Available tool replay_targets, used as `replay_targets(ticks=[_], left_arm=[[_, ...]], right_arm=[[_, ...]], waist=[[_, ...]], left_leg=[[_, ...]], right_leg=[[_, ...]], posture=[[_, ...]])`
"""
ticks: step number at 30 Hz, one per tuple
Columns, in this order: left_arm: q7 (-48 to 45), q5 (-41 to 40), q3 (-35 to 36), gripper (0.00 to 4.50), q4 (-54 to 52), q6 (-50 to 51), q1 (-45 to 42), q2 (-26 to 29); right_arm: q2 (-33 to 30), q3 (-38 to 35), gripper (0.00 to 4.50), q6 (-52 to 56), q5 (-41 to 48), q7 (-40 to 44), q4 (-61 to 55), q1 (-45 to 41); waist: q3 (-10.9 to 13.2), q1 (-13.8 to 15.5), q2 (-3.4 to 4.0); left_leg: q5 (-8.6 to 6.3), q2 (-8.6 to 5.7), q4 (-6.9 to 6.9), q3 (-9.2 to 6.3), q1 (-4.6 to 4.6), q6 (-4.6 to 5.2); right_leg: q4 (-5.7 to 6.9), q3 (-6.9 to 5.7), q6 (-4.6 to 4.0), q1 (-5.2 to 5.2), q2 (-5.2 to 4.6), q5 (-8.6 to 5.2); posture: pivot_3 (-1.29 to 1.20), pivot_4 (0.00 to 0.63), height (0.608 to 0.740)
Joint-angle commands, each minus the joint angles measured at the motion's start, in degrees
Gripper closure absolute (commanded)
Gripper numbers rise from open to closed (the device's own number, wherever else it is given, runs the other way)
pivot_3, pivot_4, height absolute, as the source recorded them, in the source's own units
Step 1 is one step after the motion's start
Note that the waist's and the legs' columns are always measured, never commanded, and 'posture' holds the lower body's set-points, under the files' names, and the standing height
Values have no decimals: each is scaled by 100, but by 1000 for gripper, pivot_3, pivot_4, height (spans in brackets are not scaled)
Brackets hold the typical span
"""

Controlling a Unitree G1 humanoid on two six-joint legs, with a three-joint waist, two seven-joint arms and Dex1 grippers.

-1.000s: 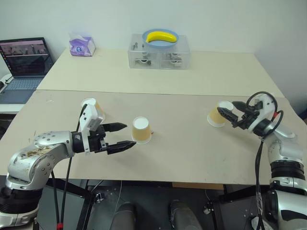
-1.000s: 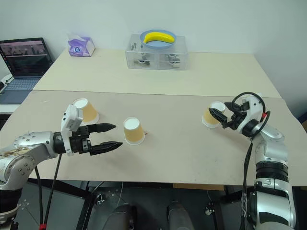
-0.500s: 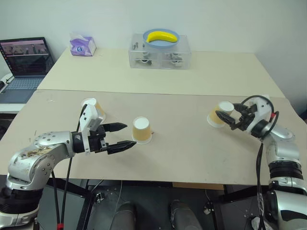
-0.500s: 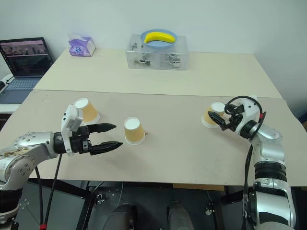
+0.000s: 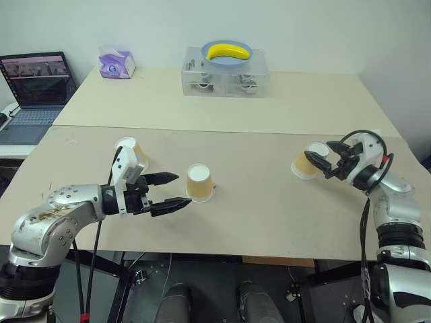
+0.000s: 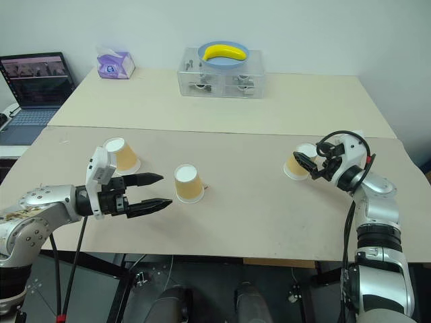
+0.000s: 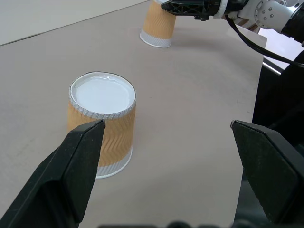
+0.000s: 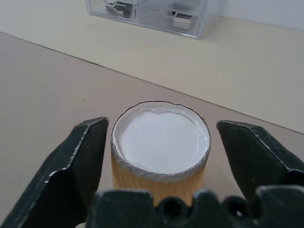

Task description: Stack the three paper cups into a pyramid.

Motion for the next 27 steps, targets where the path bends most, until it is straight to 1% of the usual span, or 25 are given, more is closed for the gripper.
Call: replay_targets(ticks=[1, 2, 10, 15, 16, 19, 21, 23, 27], left_arm=[[4, -51, 124, 0, -43, -26, -81, -6], [12, -56, 130, 0, -49, -22, -80, -9], [13, -92, 179, 0, -115, -16, 19, 6], [-48, -94, 296, 0, -84, -16, 108, 127], [-40, -84, 307, 0, -78, -25, 111, 136], [-14, -72, 356, 0, -98, -33, 146, 145], [17, -91, 390, 0, -152, -16, 180, 133], [46, -95, 412, 0, -204, -14, 224, 120], [86, -101, 447, 0, -291, -31, 325, 110]], right_arm=[[-51, -104, 1698, -105, 84, 40, -73, -105], [-55, -105, 1855, -105, 84, 45, -66, -107], [-85, -145, 1859, -57, 104, -14, -55, -225], [14, -225, 1859, 561, 692, 357, -661, -392], [49, -187, 1859, 859, 897, 495, -902, -399], [129, 75, 1859, 1705, 1420, 924, -1756, -296], [155, 382, 1859, 1963, 1426, 1163, -2141, -199], [209, 668, 1859, 2035, 1319, 1290, -2344, -175], [500, 1232, 1859, 1829, 1009, 1450, -2392, -403]], waist=[[0, 0, 0], [0, 0, 0], [0, -2, 0], [0, -13, 0], [0, -12, 0], [0, -7, 0], [0, -2, 1], [0, 6, 0], [0, 8, 0]], left_leg=[[0, 0, 0, 0, 0, 0], [0, 0, 0, 0, 0, 0], [0, 0, 0, 0, 0, 0], [0, 1, -2, 0, 0, 0], [0, 2, -3, 0, 0, 0], [0, 1, -3, -1, -1, 0], [0, 3, -3, -1, 0, 0], [0, 3, -3, -2, 0, 0], [0, 2, -2, -2, -1, 0]], right_leg=[[0, 0, 0, 0, 0, 0], [0, 0, 0, 0, 0, 0], [0, 0, 0, 0, 0, 0], [1, 1, 0, -3, 1, 0], [1, 1, 0, -3, 1, 0], [0, 0, 0, -2, 1, 0], [1, 0, 0, -2, 1, 0], [0, -3, 0, -1, 1, 0], [-2, -2, 0, -2, 0, 0]], posture=[[0, 150, 694], [0, 150, 694], [0, 150, 694], [0, 150, 694], [0, 150, 694], [0, 150, 694], [0, 150, 694], [0, 150, 694], [0, 150, 694]])
